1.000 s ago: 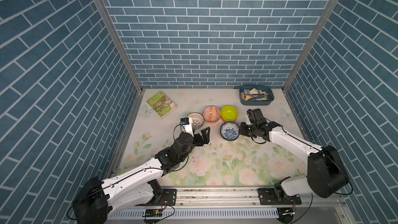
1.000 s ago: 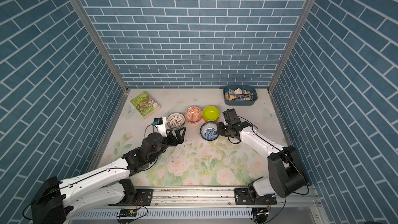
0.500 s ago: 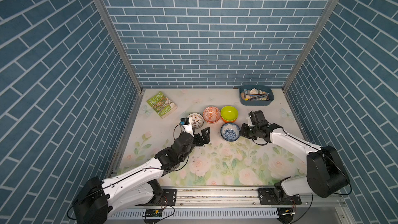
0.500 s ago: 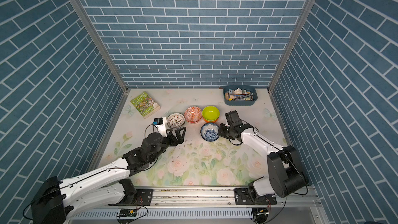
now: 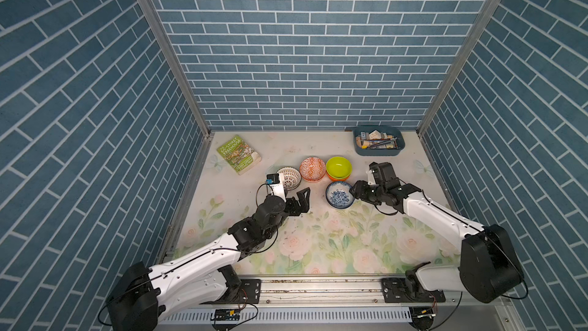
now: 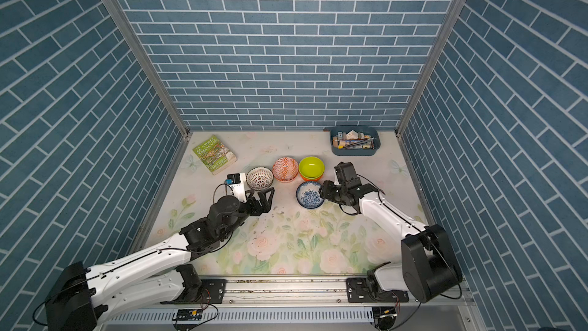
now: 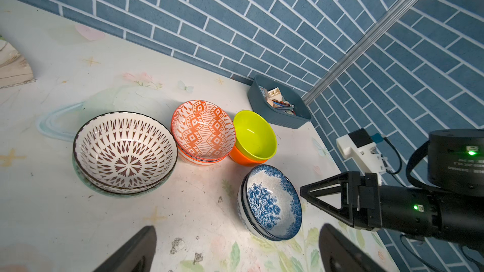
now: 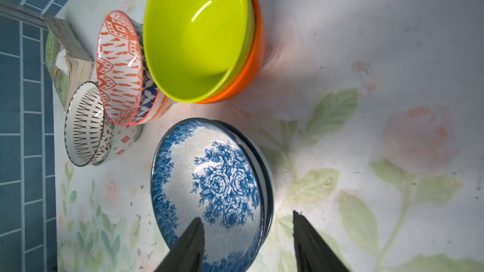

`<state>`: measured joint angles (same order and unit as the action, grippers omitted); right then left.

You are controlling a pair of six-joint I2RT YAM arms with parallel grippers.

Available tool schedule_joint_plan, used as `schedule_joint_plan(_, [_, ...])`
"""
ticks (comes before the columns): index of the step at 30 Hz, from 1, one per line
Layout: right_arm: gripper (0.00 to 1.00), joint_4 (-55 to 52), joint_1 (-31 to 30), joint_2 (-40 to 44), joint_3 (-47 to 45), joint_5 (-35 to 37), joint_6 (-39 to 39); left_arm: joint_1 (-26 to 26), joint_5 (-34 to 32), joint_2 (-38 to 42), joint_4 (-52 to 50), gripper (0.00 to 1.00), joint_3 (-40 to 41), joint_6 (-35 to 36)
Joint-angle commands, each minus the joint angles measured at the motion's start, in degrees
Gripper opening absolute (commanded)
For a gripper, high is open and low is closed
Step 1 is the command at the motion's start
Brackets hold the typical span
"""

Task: Stack the bowls
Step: Place the bowl on the bowl, then reset both arms

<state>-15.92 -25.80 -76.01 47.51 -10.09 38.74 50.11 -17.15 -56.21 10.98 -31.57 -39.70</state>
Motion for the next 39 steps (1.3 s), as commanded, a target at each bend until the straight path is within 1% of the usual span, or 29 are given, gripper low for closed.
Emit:
schedule_joint_plan(1, [0.60, 0.7, 0.2, 4.0, 0.6, 6.3, -2.3, -0.3, -2.5, 0.5, -3.4, 1.00, -4.0, 2.5])
schedule_joint_plan(2, [0.61, 1.3, 0.2, 5.0, 0.2, 8.4, -2.7, -0.3, -3.9, 0.1, -4.4, 1.00, -5.0, 2.6])
schedule_joint_plan(3, [0.73, 2.2, 0.1, 5.9, -0.4, 10.8, -3.1, -0.3, -5.2, -0.4, -5.2, 1.00, -6.0, 2.7])
schedule_joint_plan(4, [0.80, 3.2, 0.1, 7.0, -1.1, 13.7, -3.6, -0.2, -6.2, -1.0, -5.4, 1.00, -6.6, 3.7])
schedule_joint_plan(5, [0.85, 4.4, 0.2, 8.1, -2.0, 16.7, -4.4, -0.3, -8.0, -1.8, -5.6, 1.00, -7.3, 4.9])
schedule_joint_plan(8, [0.89, 9.2, 0.2, 11.0, -5.2, 26.1, -7.7, -0.4, -15.1, -4.2, -8.8, 1.00, -10.2, 9.8])
schedule_joint_plan(9, [0.93, 10.9, 0.1, 12.0, -6.7, 29.2, -9.0, -0.7, -17.1, -4.3, -9.0, 1.00, -10.5, 11.7])
schedule_joint_plan(10, [0.95, 13.4, 0.1, 12.9, -8.1, 32.2, -10.5, -1.6, -18.9, -4.0, -8.6, 1.00, -10.3, 12.9])
schedule_joint_plan(12, [0.97, 18.2, 0.1, 15.1, -11.2, 37.1, -14.0, -5.8, -19.8, -1.8, -6.6, 1.00, -8.4, 13.9])
schedule_joint_plan(13, [0.99, 21.0, 0.1, 16.1, -13.0, 39.4, -15.7, -8.7, -19.1, -0.3, -5.2, 1.00, -7.0, 13.8])
schedule_joint_plan(15, [1.00, 27.9, 0.1, 18.9, -17.3, 43.9, -19.2, -14.7, -18.0, 2.8, -2.7, 1.00, -4.0, 14.2])
schedule_joint_plan(17, [1.00, 37.3, 0.1, 21.8, -22.8, 47.5, -23.0, -18.8, -19.2, 5.1, 0.3, 1.00, -1.0, 18.0])
schedule_joint_plan(18, [1.00, 43.7, 0.1, 23.7, -26.4, 49.4, -26.1, -21.0, -21.3, 6.3, 3.2, 1.00, 1.5, 20.8])
schedule_joint_plan(20, [1.00, 54.7, 0.1, 25.0, -32.6, 51.7, -30.5, -24.6, -23.1, 7.2, 8.0, 1.00, 5.8, 24.6])
schedule_joint_plan(22, [0.99, 60.6, 0.3, 24.0, -35.7, 52.7, -34.5, -28.8, -22.9, 6.9, 12.2, 1.00, 9.7, 27.0])
schedule_joint_plan(25, [0.99, 66.5, 0.4, 19.9, -37.8, 54.0, -39.0, -34.5, -22.0, 4.4, 16.4, 1.00, 13.5, 27.9])
schedule_joint_plan(28, [1.00, 74.5, 1.2, 17.3, -40.9, 53.5, -42.2, -38.4, -18.4, 1.9, 21.6, 1.00, 17.9, 28.8])
schedule_joint_plan(30, [1.00, 79.6, 3.0, 14.4, -42.9, 51.6, -42.3, -39.8, -14.0, 0.2, 25.5, 1.00, 19.0, 28.6])
schedule_joint_plan(32, [0.99, 84.9, 4.8, 10.7, -44.8, 48.8, -42.0, -40.8, -8.9, -2.8, 28.9, 1.00, 19.1, 30.3])
schedule_joint_plan(35, [1.00, 93.9, 5.9, 4.9, -46.0, 45.8, -44.0, -41.9, -7.3, -7.7, 35.5, 1.00, 19.9, 31.2])
schedule_joint_plan(37, [1.00, 96.4, 6.8, 2.0, -45.1, 42.9, -44.7, -42.2, -4.5, -10.4, 43.6, 1.00, 22.9, 33.5])
schedule_joint_plan(39, [0.99, 95.4, 7.2, 0.1, -43.2, 41.8, -46.3, -42.3, -2.7, -12.8, 50.3, 1.00, 24.0, 35.0])
